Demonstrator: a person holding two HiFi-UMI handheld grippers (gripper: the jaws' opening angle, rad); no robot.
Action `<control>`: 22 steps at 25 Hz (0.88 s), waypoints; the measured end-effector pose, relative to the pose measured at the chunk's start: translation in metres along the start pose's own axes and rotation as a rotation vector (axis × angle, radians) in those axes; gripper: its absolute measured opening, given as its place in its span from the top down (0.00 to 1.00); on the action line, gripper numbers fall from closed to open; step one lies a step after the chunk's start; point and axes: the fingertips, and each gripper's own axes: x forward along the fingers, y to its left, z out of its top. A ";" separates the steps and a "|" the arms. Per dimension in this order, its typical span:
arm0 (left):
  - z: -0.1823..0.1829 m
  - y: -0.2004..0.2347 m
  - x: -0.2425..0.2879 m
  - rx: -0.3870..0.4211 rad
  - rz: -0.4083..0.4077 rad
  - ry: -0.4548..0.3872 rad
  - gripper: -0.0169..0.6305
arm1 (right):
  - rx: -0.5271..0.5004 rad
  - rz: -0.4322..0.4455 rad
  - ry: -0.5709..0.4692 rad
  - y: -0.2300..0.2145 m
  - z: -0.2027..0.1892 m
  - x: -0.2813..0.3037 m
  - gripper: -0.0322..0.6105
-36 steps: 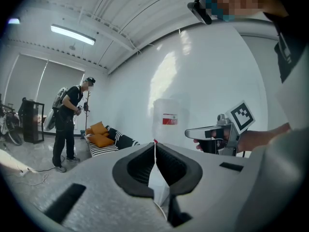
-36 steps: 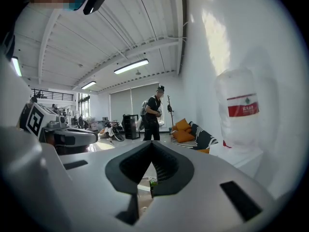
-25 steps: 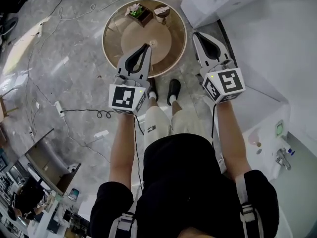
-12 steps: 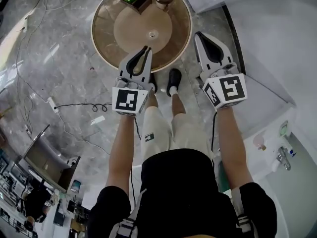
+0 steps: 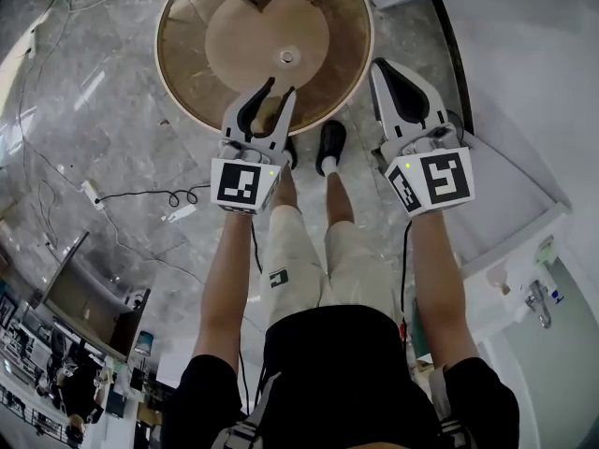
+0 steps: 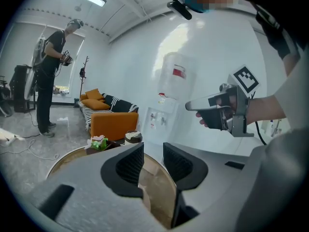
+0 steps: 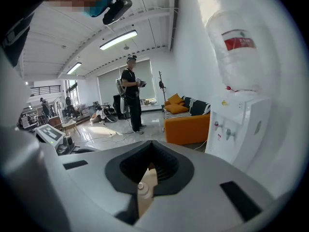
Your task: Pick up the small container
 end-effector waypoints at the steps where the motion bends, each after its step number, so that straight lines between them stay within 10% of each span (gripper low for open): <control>1: -0.008 0.002 0.004 0.002 -0.003 0.007 0.79 | 0.003 -0.002 0.002 -0.002 -0.004 0.002 0.94; 22: -0.153 0.050 0.086 0.066 0.036 0.061 0.45 | 0.046 -0.024 0.072 -0.027 -0.079 0.036 0.94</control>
